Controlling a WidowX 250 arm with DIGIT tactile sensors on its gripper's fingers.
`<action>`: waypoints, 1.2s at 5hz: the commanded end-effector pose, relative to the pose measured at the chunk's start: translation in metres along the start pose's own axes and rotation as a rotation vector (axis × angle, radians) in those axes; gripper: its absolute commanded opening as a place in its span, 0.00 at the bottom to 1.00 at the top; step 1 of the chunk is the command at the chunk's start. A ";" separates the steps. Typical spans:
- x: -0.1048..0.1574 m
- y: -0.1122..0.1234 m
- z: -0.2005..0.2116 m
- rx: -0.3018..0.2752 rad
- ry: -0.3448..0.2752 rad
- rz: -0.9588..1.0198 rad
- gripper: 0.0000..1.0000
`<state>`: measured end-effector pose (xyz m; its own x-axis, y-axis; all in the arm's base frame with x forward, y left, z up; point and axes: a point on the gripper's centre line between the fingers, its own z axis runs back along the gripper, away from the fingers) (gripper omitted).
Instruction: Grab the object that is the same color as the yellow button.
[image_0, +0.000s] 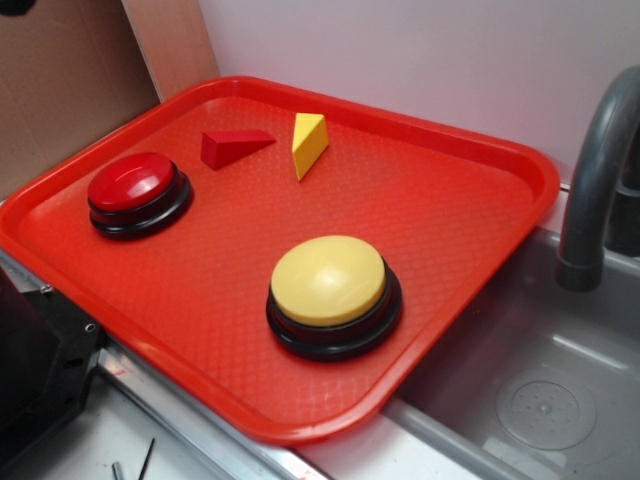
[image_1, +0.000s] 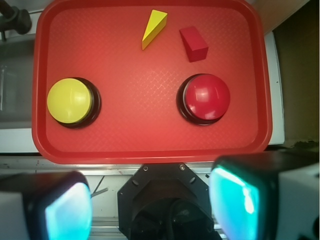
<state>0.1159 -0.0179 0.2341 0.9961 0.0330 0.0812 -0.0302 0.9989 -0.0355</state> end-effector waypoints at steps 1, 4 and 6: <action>0.000 0.000 0.000 0.000 0.000 0.000 1.00; 0.069 0.017 -0.045 0.037 -0.019 0.401 1.00; 0.144 0.032 -0.100 0.053 -0.095 0.621 1.00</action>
<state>0.2593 0.0069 0.1280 0.7986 0.5945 0.0935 -0.5956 0.8030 -0.0185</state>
